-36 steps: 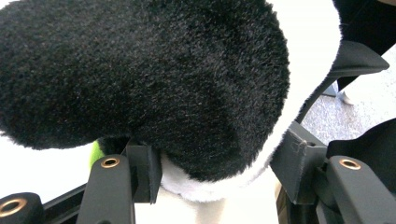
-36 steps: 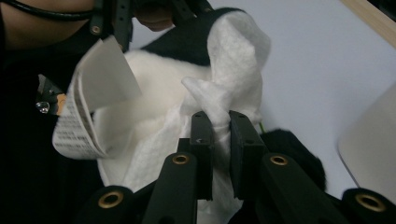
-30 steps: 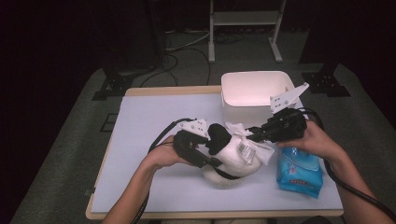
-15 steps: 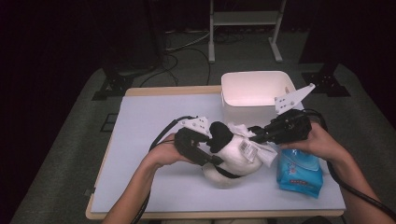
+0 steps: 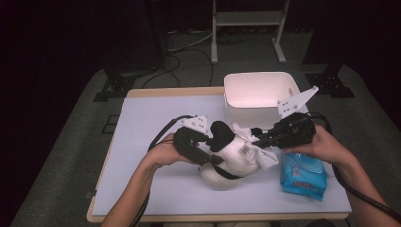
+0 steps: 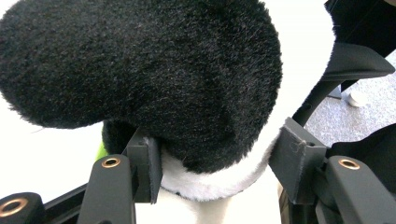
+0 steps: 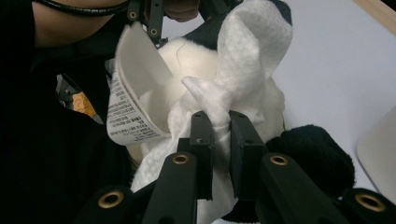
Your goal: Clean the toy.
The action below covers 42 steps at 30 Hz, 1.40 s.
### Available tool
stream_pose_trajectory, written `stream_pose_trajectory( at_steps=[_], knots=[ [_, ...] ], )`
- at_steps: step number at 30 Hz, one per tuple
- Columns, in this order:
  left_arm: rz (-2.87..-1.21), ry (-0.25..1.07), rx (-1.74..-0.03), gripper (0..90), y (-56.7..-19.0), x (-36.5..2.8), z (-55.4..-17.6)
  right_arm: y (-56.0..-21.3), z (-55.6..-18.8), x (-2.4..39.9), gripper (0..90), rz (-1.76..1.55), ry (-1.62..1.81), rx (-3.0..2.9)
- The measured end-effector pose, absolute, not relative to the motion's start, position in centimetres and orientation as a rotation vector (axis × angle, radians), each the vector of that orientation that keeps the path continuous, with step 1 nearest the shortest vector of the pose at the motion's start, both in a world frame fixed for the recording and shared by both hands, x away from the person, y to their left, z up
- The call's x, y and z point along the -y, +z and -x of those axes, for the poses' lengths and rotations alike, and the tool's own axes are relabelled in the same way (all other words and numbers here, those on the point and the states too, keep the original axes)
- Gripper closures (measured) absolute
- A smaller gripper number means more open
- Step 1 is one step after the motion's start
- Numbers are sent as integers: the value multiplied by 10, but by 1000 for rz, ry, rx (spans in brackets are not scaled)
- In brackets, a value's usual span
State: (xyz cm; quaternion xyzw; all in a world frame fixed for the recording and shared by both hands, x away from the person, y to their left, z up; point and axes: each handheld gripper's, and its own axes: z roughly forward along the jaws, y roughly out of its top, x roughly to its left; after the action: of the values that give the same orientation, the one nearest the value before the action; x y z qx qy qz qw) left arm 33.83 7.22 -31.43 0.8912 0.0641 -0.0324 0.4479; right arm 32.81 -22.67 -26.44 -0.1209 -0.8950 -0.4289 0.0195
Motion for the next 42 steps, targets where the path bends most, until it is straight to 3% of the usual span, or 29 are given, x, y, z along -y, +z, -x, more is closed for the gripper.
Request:
stream_pose_trajectory(
  at_steps=[28,42],
  knots=[
    [-2244,-63,-126,426,-305,-64,-338,-250,-333,206,806,327,-1345,2808],
    [-2255,-71,-101,433,-305,-59,-334,-260,-335,211,806,361,-1348,2793]
  ],
)
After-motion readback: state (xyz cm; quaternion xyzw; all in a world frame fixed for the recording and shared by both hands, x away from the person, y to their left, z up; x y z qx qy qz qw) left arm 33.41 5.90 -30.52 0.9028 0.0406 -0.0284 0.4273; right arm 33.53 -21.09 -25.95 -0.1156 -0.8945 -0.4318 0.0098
